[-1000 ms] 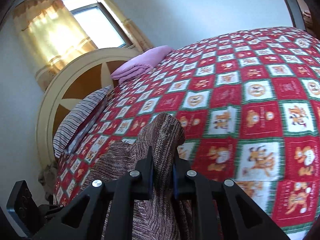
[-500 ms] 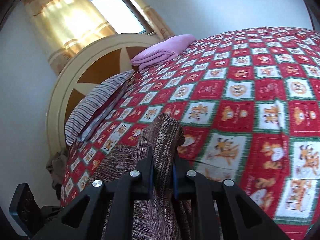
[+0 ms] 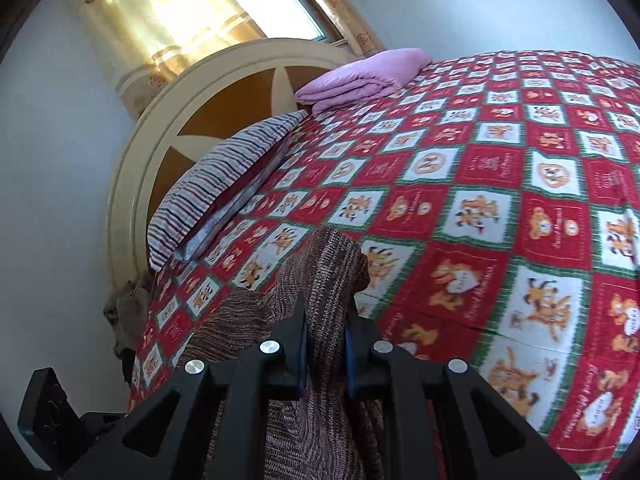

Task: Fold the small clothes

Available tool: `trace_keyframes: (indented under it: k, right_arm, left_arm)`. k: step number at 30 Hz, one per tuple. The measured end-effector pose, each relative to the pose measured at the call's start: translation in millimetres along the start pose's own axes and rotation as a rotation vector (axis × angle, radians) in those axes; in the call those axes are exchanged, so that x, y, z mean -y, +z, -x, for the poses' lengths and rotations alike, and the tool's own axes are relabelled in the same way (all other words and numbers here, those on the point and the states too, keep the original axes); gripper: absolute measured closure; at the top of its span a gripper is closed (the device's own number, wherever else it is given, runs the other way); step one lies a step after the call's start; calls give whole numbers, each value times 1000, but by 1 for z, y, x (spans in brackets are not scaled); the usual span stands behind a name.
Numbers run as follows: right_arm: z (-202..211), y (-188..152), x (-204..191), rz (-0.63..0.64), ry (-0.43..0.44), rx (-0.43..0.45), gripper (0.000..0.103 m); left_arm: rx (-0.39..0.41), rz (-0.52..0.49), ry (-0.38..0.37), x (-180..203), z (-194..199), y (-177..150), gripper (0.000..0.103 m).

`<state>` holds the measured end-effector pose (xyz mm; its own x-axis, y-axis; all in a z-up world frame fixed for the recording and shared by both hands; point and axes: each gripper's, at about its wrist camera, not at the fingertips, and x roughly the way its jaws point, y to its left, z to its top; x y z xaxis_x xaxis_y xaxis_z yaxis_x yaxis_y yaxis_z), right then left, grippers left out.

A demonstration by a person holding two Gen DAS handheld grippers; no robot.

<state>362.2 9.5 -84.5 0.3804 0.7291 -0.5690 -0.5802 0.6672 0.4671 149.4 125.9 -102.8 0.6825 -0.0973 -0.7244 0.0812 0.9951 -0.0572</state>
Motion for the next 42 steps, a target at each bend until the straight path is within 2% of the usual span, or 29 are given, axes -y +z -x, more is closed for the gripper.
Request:
trace_keyframes:
  k: [16, 31, 36, 42]
  right_arm:
    - [-50, -5, -28, 33, 40, -89, 89]
    - [-71, 6, -49, 67, 46, -121, 89]
    - [-85, 8, -54, 78, 33, -162, 89]
    - [-103, 1, -41, 69, -10, -202, 89]
  left_arm:
    - [-23, 43, 41, -32, 8, -21, 89]
    - [-27, 77, 58, -46, 8, -28, 89]
    - [-17, 78, 64, -49, 11, -28, 89]
    - [-55, 76, 89, -53, -5, -44, 89]
